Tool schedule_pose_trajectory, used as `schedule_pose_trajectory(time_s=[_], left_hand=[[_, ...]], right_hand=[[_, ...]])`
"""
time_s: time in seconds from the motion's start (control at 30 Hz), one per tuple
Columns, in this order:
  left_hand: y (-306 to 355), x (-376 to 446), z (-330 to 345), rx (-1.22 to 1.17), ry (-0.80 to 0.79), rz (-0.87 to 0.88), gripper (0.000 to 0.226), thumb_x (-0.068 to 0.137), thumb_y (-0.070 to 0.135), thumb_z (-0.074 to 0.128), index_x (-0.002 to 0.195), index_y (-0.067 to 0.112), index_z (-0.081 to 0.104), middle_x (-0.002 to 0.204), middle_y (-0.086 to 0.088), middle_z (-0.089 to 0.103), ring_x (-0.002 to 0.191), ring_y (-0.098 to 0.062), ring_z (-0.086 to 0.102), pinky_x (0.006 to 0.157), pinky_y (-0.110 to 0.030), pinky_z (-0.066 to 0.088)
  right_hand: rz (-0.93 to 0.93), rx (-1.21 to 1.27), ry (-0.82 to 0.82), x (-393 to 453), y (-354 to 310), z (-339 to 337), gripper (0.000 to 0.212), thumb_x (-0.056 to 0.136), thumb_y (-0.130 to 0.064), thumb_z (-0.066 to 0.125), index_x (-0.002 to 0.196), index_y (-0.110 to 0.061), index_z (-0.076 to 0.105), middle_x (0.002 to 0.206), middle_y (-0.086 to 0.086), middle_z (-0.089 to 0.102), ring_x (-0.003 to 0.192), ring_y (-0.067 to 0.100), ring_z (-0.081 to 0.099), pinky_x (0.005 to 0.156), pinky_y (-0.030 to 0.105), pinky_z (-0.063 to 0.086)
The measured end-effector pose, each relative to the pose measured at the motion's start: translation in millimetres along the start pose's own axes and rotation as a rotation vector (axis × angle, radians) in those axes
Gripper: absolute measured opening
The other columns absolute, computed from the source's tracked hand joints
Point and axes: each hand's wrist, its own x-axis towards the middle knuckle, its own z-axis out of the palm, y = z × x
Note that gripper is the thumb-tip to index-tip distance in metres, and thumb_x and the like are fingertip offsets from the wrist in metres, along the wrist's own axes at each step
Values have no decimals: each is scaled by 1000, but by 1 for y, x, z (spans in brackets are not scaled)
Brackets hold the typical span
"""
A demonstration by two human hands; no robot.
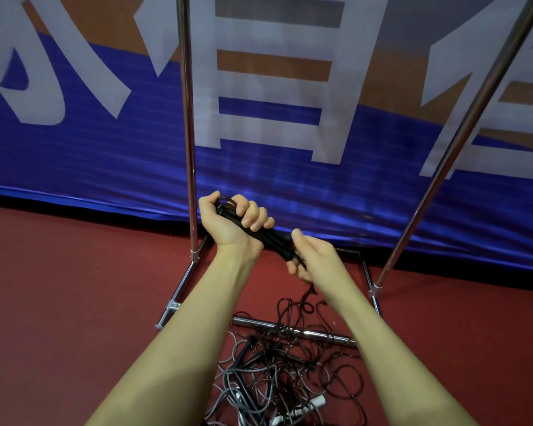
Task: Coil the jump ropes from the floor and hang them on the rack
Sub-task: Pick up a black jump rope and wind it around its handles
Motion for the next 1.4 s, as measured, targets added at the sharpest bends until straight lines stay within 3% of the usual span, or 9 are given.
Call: schedule_pose_trajectory(time_s=[0.17,0.27,0.4,0.57,0.7,0.87,1.03,1.17,1.4], left_hand=[[-11,-6,6,4,-48,-30,48,80,43,28,41,15,30,35,2,21,34,-14,18,45,-23,22],[-14,-8,8,-16,-98,-43,41,70,43,35,40,15,31,34,1,22,34,-14,19,44,-22,23],[-15,-11,8,-40,-125,-70,39,68,42,37,41,14,34,36,1,24,35,-14,22,45,-22,28],[-16,-8,11,68,-53,-108,43,82,32,35,49,9,48,49,-5,42,47,-20,42,62,-33,42],[-5,7,2,521,29,9,31,93,12,37,92,16,67,88,-4,68,85,-21,62,73,-28,46],[-5,-2,5,1200,-171,332,27,97,21,41,93,21,68,101,7,68,99,-3,57,84,-8,39],[-12,-6,-11,2057,-250,544,73,89,52,12,81,3,64,83,-8,64,86,-30,55,81,-39,40],[-15,-5,-25,2241,-253,782,54,95,39,25,67,9,60,73,-8,64,76,-35,58,66,-36,38],[-13,0,-18,2303,-293,1129,48,93,26,38,65,6,71,93,-12,73,101,-33,65,96,-44,46]], right_hand=[[75,-170,115,-1,-9,2,52,97,-54,30,81,-16,62,52,9,62,33,3,40,49,22,30],[3,-184,263,0,-9,4,59,98,-49,35,52,-15,47,41,-1,50,40,7,45,58,30,42],[16,-48,375,4,-4,6,50,99,-35,41,52,-18,35,36,-11,35,37,4,39,73,49,53],[11,-25,488,9,1,0,49,100,-26,42,53,-17,33,42,-10,31,34,4,37,65,42,53],[3,-157,579,11,11,-18,52,99,-25,43,49,-15,33,41,-4,36,53,28,50,68,47,50],[-77,-333,530,4,15,-15,48,99,-23,42,54,-11,34,47,5,37,54,28,38,56,37,23],[-167,-284,542,1,8,-14,47,100,-22,42,56,-12,30,47,2,36,50,20,32,56,37,26],[-191,-161,568,-3,4,-11,47,101,-25,39,57,-17,28,45,-9,32,51,18,30,55,42,32],[-139,-55,535,-6,0,-8,46,102,-25,35,57,-18,30,38,-12,37,41,6,32,73,57,50]])
